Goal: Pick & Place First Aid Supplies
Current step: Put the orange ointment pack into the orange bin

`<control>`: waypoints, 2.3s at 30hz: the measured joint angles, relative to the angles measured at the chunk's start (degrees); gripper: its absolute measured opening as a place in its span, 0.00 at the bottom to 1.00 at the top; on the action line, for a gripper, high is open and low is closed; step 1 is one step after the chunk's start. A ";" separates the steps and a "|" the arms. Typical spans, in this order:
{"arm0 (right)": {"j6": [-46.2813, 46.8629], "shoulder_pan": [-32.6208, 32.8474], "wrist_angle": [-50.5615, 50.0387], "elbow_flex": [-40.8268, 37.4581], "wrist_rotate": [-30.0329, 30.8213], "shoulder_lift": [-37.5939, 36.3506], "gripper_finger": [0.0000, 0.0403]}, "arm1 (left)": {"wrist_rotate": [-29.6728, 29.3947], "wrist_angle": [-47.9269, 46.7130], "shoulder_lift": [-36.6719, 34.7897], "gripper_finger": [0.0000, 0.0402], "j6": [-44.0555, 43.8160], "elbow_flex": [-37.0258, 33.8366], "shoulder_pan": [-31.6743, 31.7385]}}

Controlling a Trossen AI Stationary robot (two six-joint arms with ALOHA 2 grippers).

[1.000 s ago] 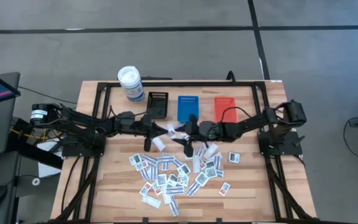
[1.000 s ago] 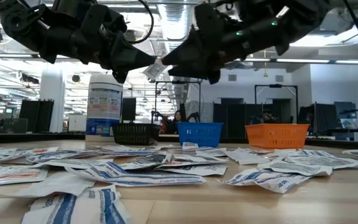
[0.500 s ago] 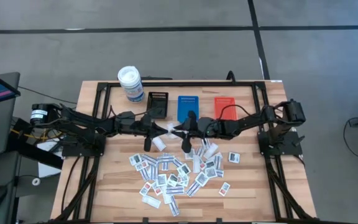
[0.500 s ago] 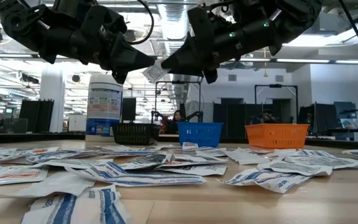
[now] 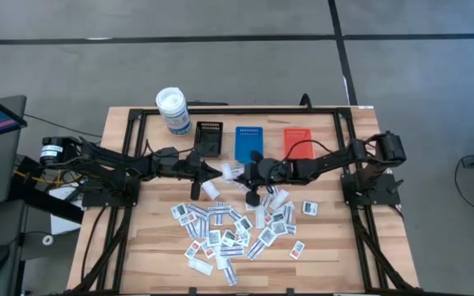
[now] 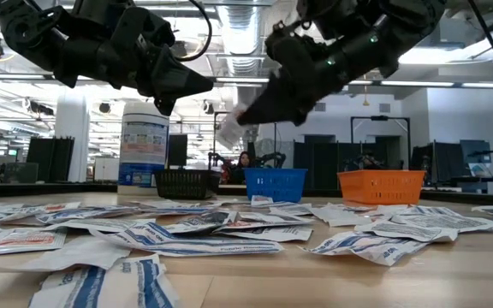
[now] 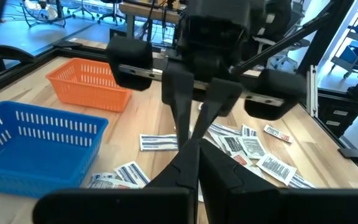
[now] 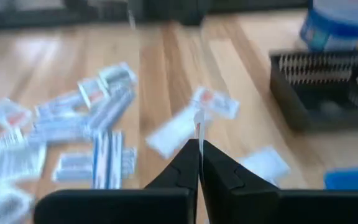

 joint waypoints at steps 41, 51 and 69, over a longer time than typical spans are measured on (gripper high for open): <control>-16.84 -38.79 -65.14 0.00 -18.91 -17.60 0.00 | 0.02 -0.39 0.00 0.02 -0.15 0.00 0.00; -18.08 -42.28 -64.51 0.00 -18.85 -10.85 0.01 | 0.02 -0.37 0.00 0.02 -0.13 0.02 0.00; -18.11 -43.02 -61.50 0.00 -6.16 -16.89 0.26 | 0.02 -0.36 0.00 0.02 -0.05 0.00 -0.01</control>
